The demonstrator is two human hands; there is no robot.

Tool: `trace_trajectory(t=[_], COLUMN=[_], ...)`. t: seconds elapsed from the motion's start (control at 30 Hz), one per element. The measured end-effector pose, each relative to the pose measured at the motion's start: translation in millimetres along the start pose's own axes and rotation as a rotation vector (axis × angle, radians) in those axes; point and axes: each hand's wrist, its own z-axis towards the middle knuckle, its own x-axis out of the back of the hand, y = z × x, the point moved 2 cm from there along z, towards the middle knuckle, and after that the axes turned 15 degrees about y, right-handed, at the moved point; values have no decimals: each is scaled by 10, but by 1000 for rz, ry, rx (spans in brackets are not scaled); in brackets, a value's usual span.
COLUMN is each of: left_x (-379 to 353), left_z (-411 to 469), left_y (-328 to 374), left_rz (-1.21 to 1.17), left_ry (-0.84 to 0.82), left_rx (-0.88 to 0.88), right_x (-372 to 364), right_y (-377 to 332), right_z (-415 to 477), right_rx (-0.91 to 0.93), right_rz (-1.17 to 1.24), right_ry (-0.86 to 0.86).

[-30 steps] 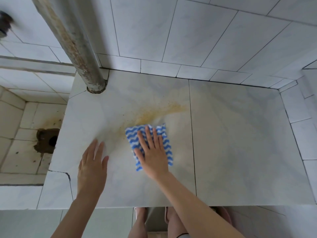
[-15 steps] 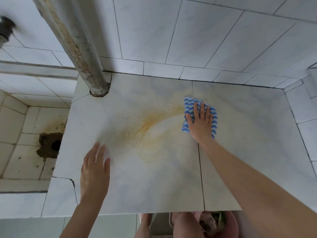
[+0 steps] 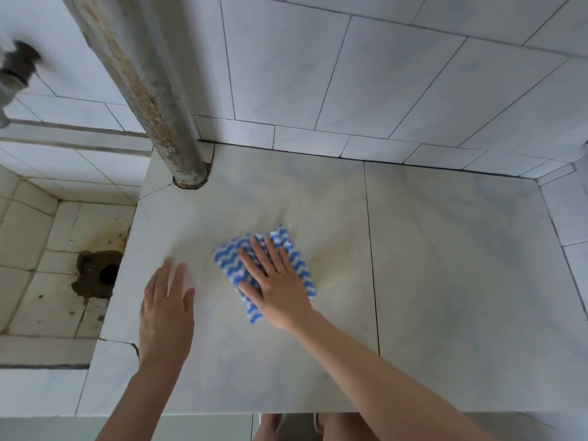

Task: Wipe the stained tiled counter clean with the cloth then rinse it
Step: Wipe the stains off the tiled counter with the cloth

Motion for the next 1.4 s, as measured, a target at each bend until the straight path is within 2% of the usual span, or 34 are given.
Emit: trace_trajectory(t=[0.1, 0.33, 0.43, 0.5, 0.67, 0.8, 0.87, 0.97, 1.03, 1.17, 1.3, 1.4], left_x=[-34, -67, -61, -52, -32, -32, -32, -37, -41, -44, -41, -45], left_z=[36, 54, 47, 59, 66, 83, 79, 71, 74, 74, 67, 64], left_y=[16, 7, 9, 14, 24, 34, 34, 41, 50, 49, 46, 46], left_rz=[3, 18, 13, 9, -5, -18, -23, -26, -22, -6, -12, -21], left_ry=[-23, -27, -30, -27, -23, -22, -12, -10, -23, -43, -35, -28], left_rx=[-11, 0, 7, 18, 31, 49, 54, 67, 75, 84, 78, 84], right_x=[136, 455, 469, 378, 35, -192, -226, -169, -63, 195, 368, 229], right_y=[336, 1657, 1719, 1603, 1060, 462, 232, 215, 396, 1067, 1499, 1430], right_z=[-110, 222, 614, 900, 1342, 1232, 986, 615, 510, 537, 810, 1161], right_rx=[-9, -426, -647, -681, -449, -128, 36, 127, 135, -100, -634, -851], right_rz=[-39, -267, -308, -282, -198, -101, -41, -14, -25, -156, -184, -251], right_ry=[29, -100, -94, -94, -156, -207, -141, -187, -134, -57, -37, -35])
